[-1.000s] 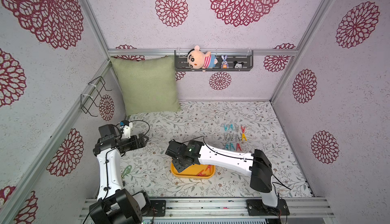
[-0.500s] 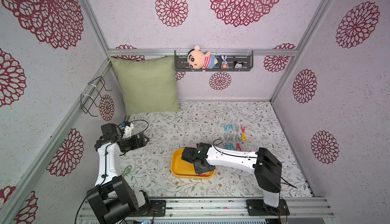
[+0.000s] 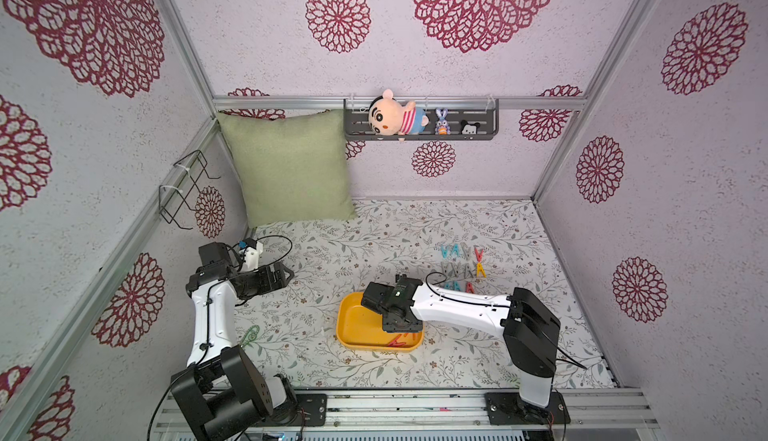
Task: Take the clothespins out of the storage box
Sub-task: Pick up the clothespin from the storage box.
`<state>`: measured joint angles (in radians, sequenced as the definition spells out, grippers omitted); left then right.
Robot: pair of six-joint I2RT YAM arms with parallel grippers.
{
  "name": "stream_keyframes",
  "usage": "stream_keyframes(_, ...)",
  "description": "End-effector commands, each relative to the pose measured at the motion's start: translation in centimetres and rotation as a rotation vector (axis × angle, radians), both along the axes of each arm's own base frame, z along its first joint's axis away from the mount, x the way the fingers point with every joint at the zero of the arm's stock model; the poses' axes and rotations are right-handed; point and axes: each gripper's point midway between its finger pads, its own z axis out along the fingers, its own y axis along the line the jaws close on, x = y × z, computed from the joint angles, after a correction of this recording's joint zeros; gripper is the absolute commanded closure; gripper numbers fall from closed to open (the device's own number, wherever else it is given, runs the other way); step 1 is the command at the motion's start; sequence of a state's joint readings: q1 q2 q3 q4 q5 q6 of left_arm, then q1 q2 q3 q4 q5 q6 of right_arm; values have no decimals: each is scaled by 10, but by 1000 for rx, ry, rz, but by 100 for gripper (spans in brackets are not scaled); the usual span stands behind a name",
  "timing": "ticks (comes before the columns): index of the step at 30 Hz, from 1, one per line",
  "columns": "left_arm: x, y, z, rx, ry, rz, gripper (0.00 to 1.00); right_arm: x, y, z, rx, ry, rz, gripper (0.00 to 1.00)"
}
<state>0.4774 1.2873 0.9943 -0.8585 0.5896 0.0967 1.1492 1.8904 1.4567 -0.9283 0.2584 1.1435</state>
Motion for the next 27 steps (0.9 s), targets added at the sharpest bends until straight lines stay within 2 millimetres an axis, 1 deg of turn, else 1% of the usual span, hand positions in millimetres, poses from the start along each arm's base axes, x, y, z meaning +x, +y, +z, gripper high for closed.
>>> stream_keyframes(1,3,-1,9,1,-20,-8,3,3,2,-1,13,-22,-88,58)
stream_keyframes(5,3,-2,10,-3,-23,-10,3,0,-8,-10,-22,-35,-168,59)
stream_keyframes(10,3,-2,11,-7,-23,-10,3,0,-18,-12,-71,-61,-228,59)
stream_keyframes(18,3,-3,11,-7,-24,-13,2,3,-15,-25,-88,-62,-238,59)
stream_keyframes(22,3,-3,12,-7,-25,-14,3,4,-20,-30,-84,-70,-253,59)
stream_keyframes(27,3,-3,12,-6,-25,-14,3,5,-21,-46,-36,-44,-263,59)
